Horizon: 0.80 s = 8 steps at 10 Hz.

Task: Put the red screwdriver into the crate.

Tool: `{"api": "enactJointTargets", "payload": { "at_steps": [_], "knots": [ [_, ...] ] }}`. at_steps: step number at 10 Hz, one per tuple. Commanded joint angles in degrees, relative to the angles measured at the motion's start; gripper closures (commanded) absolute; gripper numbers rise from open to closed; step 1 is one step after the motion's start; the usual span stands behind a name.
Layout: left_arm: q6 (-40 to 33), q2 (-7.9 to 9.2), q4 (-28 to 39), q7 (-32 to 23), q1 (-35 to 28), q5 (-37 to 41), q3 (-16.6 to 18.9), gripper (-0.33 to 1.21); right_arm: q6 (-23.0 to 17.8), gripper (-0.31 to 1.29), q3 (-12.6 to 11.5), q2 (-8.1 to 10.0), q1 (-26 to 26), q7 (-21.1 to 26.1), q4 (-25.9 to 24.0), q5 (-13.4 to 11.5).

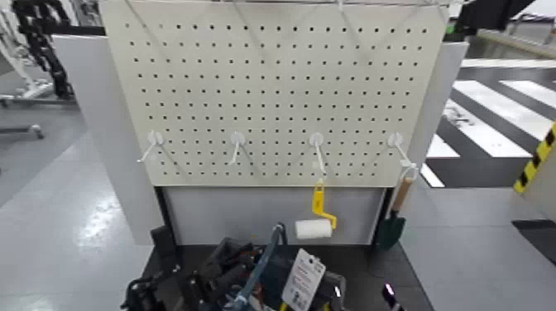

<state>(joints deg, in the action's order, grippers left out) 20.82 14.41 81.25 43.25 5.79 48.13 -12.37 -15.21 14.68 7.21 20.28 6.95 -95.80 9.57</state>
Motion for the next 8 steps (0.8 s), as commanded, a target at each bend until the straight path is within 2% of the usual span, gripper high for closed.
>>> {"api": "enactJointTargets", "payload": {
  "at_steps": [1,4,6,8],
  "knots": [
    [-2.10,-0.08,0.92,-0.18,-0.43,0.21,0.51,0.18,0.01,0.16,0.00,0.00,0.02,0.00,0.00,0.01],
    [-4.12,0.18,3.39,-1.58,-1.13,-1.81,1.56,0.18,0.01,0.16,0.00,0.00,0.02,0.00,0.00,0.10],
    [-6.93,0.18,7.69,-3.78,-1.93,-8.14,3.58,0.18,0.01,0.16,-0.09,0.00,0.02,0.00,0.00,0.10],
    [-10.45,-0.08,14.46,-10.37,-4.74,-15.26,5.87,0.18,0.01,0.16,-0.09,0.09,0.02,0.00,0.00,0.10]
  ]
}}
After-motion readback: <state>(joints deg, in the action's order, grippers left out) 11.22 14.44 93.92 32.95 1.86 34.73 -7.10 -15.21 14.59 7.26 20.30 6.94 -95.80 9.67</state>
